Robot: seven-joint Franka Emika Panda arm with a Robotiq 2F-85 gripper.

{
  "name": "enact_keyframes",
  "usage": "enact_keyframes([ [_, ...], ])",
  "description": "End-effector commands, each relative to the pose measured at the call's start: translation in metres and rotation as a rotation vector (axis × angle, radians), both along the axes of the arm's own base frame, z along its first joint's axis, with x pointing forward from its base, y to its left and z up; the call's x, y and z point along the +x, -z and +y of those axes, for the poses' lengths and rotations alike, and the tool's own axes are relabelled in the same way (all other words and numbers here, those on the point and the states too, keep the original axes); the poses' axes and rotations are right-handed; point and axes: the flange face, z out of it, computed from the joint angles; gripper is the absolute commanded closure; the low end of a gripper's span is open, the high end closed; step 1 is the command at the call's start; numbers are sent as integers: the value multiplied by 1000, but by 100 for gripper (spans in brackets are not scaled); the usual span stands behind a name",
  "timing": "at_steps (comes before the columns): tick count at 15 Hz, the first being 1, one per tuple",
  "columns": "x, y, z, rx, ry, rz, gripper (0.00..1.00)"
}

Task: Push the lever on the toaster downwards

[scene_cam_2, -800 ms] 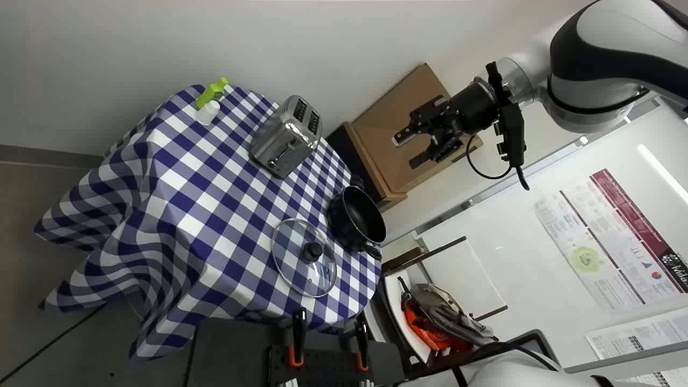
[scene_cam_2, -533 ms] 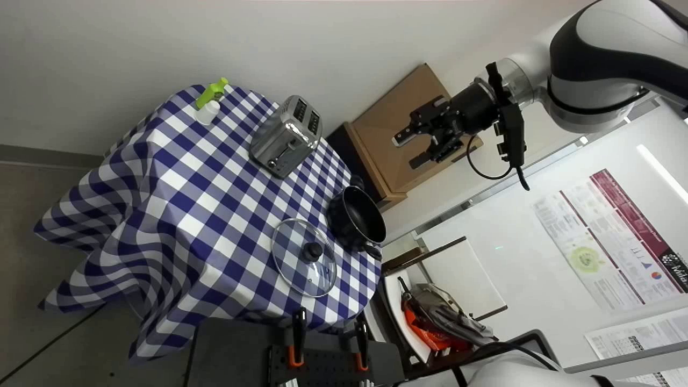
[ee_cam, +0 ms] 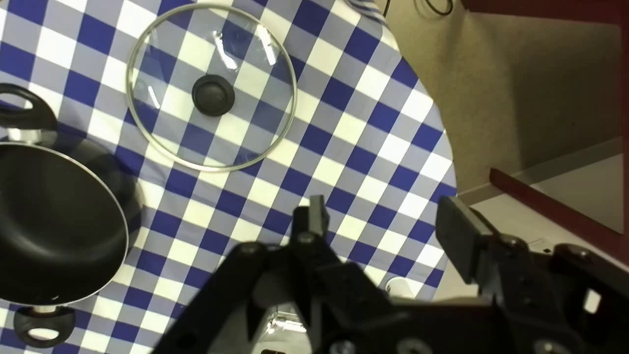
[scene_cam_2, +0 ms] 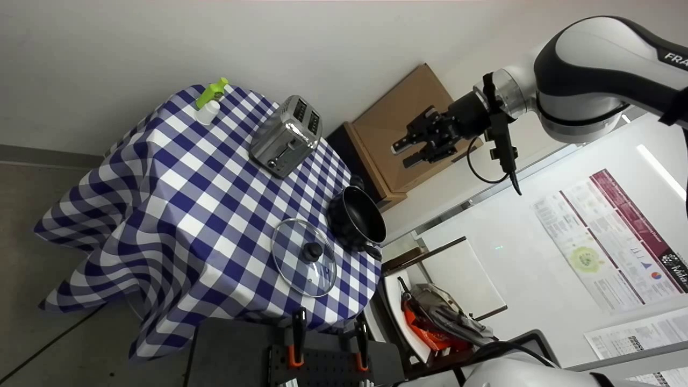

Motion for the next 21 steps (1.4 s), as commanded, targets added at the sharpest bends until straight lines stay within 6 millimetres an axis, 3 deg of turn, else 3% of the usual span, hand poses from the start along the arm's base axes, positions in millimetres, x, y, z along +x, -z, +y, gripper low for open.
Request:
enact_keyframes([
  [1, 26, 11, -4, -71, 25, -117, 72],
  [5, 65, 41, 4, -141, 21, -254, 99],
  [10, 109, 101, 25, -179, -11, -314, 100],
  [16, 156, 151, 35, -204, -20, -357, 100],
  [21, 182, 189, 45, -205, -43, -327, 100],
])
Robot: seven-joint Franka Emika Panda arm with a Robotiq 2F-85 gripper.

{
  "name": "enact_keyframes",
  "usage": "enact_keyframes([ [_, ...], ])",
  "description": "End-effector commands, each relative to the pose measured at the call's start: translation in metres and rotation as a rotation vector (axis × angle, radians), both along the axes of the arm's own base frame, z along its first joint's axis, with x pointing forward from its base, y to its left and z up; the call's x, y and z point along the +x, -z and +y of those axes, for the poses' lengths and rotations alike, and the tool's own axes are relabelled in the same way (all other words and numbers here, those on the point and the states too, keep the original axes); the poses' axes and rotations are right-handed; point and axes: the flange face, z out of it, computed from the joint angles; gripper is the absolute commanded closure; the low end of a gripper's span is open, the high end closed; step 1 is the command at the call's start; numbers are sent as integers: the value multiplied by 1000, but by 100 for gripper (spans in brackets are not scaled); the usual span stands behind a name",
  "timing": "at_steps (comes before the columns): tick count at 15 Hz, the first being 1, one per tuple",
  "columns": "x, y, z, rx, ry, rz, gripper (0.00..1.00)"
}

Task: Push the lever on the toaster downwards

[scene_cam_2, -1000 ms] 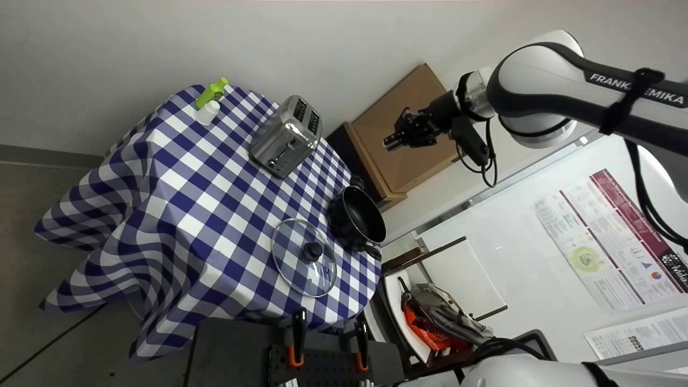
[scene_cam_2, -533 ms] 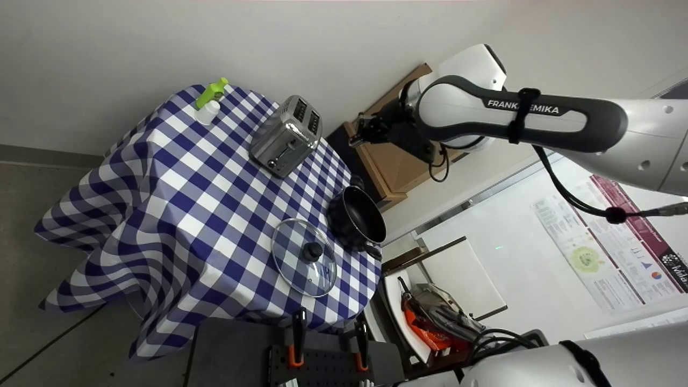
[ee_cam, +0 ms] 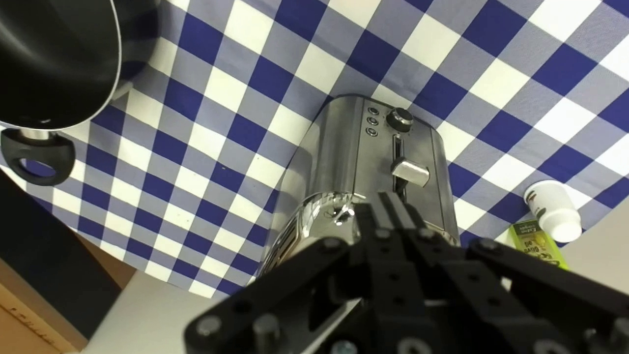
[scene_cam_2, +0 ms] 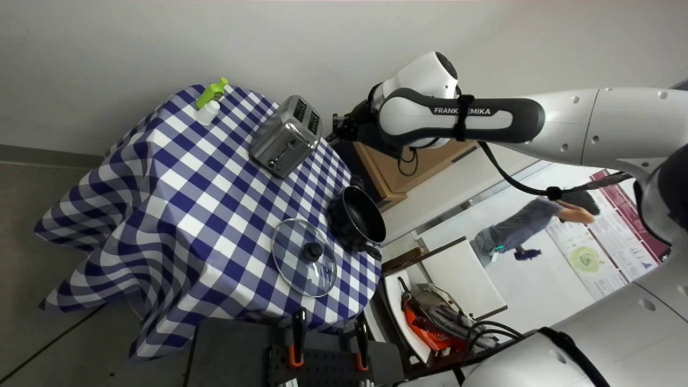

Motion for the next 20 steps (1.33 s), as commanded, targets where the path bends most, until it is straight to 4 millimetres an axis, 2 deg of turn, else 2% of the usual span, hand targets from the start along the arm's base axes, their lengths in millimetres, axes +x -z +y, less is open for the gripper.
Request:
enact_keyframes([
  [1, 25, 26, 13, -7, -17, 1, 100],
  [15, 73, 120, 46, -60, -81, 76, 100],
  [20, 83, 153, 58, -77, -111, 101, 100],
])
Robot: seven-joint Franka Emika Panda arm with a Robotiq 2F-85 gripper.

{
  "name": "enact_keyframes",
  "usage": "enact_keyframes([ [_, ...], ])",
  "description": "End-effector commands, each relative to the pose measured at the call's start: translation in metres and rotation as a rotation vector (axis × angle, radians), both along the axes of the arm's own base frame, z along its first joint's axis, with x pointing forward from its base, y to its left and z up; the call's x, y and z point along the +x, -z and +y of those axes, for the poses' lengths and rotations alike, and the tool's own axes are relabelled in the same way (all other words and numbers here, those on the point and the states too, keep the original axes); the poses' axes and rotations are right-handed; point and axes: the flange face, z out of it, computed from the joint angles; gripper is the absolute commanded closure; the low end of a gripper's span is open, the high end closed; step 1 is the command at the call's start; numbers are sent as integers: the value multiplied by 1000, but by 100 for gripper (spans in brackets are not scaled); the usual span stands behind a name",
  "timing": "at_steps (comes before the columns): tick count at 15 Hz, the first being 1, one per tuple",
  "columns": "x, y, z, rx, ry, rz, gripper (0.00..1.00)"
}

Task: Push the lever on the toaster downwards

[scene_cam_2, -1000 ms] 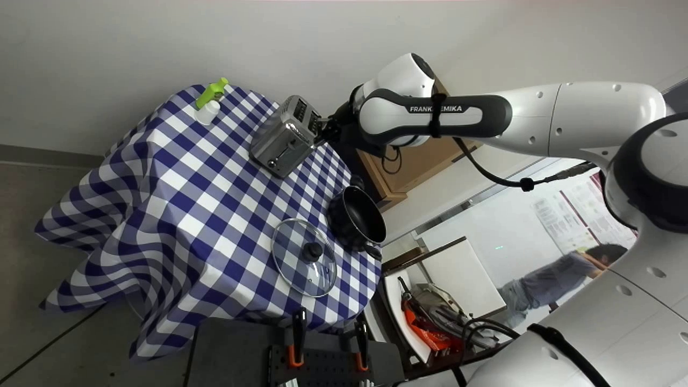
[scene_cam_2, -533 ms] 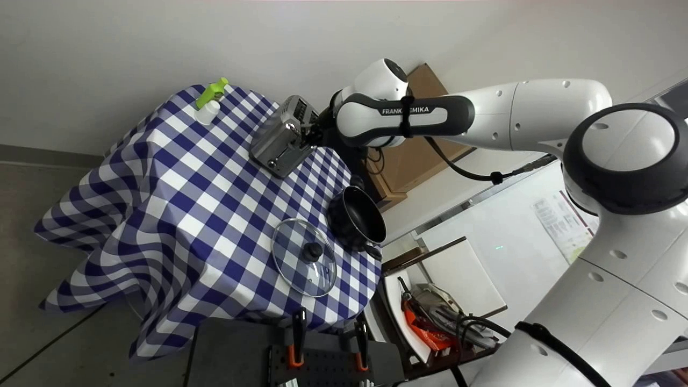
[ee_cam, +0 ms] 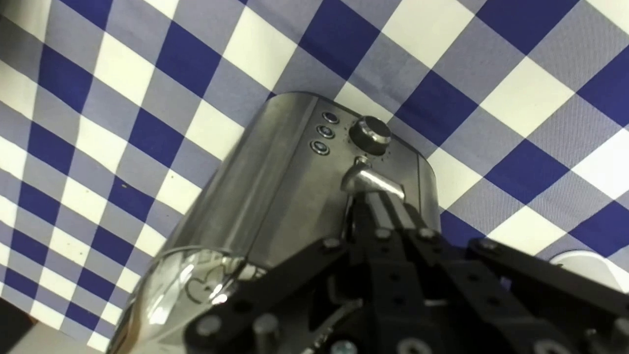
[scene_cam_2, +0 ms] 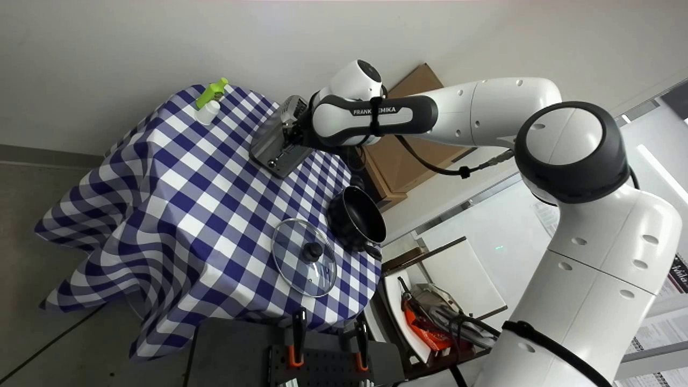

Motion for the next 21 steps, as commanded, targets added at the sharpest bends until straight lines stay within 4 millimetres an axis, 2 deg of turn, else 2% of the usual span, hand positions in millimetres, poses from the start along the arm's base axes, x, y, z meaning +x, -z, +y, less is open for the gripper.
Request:
enact_keyframes([
  [1, 14, 33, 5, -23, -28, 23, 100],
  [6, 16, 66, 0, -15, -12, 65, 100],
  [10, 16, 58, 0, 7, 9, 78, 100],
  [12, 14, 44, -1, 49, 28, 102, 100],
  [13, 10, 30, -2, 87, 34, 125, 100],
  [16, -4, 2, -11, 168, 54, 193, 100],
  [21, -49, -68, -47, 208, 168, 270, 100],
])
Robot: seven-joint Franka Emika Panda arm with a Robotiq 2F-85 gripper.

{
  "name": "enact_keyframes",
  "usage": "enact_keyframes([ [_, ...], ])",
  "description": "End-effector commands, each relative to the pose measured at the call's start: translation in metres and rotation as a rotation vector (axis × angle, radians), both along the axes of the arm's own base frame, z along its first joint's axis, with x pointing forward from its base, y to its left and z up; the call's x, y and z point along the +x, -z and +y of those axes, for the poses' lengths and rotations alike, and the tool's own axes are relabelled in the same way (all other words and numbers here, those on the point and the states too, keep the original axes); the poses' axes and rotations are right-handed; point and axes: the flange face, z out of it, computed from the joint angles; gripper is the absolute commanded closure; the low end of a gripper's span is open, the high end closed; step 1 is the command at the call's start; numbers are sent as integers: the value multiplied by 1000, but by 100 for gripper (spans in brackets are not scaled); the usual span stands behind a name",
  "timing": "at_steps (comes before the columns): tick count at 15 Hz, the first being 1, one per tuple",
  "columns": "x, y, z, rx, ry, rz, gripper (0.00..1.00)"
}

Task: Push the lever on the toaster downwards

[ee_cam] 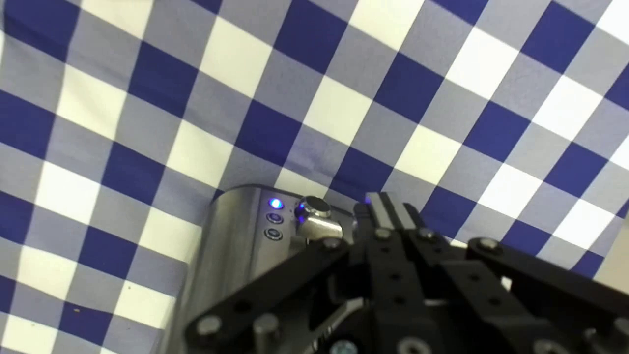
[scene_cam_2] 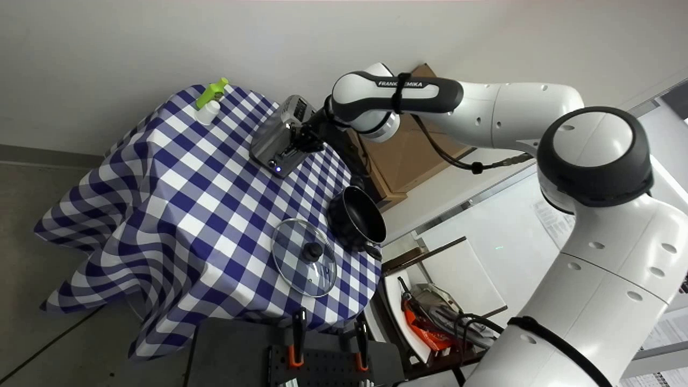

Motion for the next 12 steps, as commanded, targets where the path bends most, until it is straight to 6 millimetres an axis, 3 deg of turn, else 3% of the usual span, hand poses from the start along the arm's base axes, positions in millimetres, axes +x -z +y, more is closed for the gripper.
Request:
enact_keyframes([
  [1, -48, -60, -29, 3, 52, 58, 100],
  [3, -68, -88, -44, -35, 84, 74, 100],
  [4, -78, -100, -51, -54, 84, 87, 74],
  [6, -97, -125, -60, -75, 86, 110, 67],
  [12, -141, -173, -84, -105, 161, 122, 22],
])
